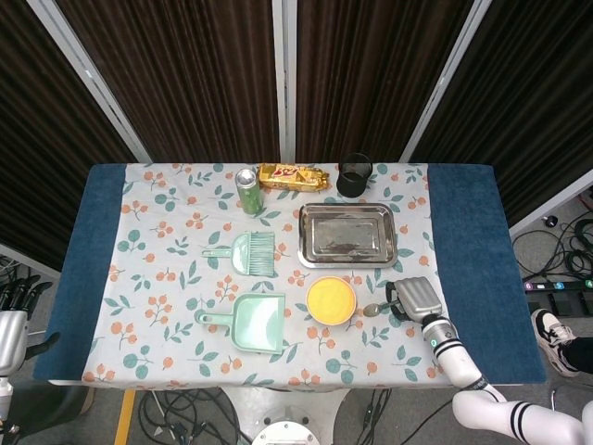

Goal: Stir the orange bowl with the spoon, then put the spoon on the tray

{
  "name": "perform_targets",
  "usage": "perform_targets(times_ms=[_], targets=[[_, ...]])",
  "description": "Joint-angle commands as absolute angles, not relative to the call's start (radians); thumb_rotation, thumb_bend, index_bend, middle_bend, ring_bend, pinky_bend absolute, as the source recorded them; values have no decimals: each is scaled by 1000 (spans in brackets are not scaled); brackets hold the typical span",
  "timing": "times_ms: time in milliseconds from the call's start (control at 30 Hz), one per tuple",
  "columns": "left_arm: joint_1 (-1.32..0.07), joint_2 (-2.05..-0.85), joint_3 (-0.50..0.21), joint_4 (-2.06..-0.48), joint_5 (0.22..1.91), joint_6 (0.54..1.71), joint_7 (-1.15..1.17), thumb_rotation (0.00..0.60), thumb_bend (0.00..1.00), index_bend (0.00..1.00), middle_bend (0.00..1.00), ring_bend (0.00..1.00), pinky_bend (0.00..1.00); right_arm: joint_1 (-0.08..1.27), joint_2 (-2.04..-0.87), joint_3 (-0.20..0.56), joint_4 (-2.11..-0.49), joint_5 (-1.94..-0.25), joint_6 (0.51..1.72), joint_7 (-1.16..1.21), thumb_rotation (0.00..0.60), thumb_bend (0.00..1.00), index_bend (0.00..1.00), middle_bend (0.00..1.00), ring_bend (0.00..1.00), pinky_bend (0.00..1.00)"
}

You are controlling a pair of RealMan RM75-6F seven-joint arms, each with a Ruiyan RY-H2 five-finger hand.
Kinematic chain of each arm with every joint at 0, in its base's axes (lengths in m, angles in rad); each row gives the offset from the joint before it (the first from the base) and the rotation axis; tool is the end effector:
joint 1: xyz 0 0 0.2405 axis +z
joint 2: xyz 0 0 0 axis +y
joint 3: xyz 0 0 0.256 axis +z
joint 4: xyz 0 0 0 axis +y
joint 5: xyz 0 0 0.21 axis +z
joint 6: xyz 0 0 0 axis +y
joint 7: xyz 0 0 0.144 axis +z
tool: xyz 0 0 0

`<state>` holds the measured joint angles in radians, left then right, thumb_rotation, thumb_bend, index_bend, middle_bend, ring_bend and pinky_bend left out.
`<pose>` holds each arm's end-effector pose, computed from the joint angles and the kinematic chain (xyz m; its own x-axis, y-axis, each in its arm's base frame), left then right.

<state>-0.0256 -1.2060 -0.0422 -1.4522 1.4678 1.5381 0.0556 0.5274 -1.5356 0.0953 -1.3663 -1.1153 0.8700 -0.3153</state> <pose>-0.3458 0.1609 0.1544 0.5098 -0.0165 0.8601 0.8578 0.0861 -0.5068 -0.2603 -0.2970 -0.0225 0.4685 -0.4403 0.7659 -0.8825 -0.1924 0.4292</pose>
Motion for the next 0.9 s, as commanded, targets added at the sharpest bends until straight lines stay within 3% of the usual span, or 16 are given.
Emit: perform_targets(times_ms=[33, 433, 667, 900], targets=[[-24, -1208, -42, -1451, 1467, 1540, 53, 600, 127, 266, 244, 164, 167, 527, -1524, 97, -1384, -1120, 881, -314, 600, 336, 571, 927, 955, 982], [-35, -1201, -48, -1447, 1480, 1535, 32, 600, 127, 266, 244, 164, 167, 573, -1330, 167, -1647, -1176, 921, -298, 600, 338, 574, 927, 954, 980], [-34, -1195, -48, -1452, 1487, 1542, 25, 600, 127, 266, 244, 164, 168, 685, -1397, 185, -1644, -1080, 847, -427, 600, 338, 561, 927, 941, 977], [-32, -1204, -46, -1432, 1477, 1532, -1, 600, 127, 266, 244, 164, 167, 750, -1492, 174, -1599, -975, 850, -525, 600, 339, 552, 927, 940, 974]])
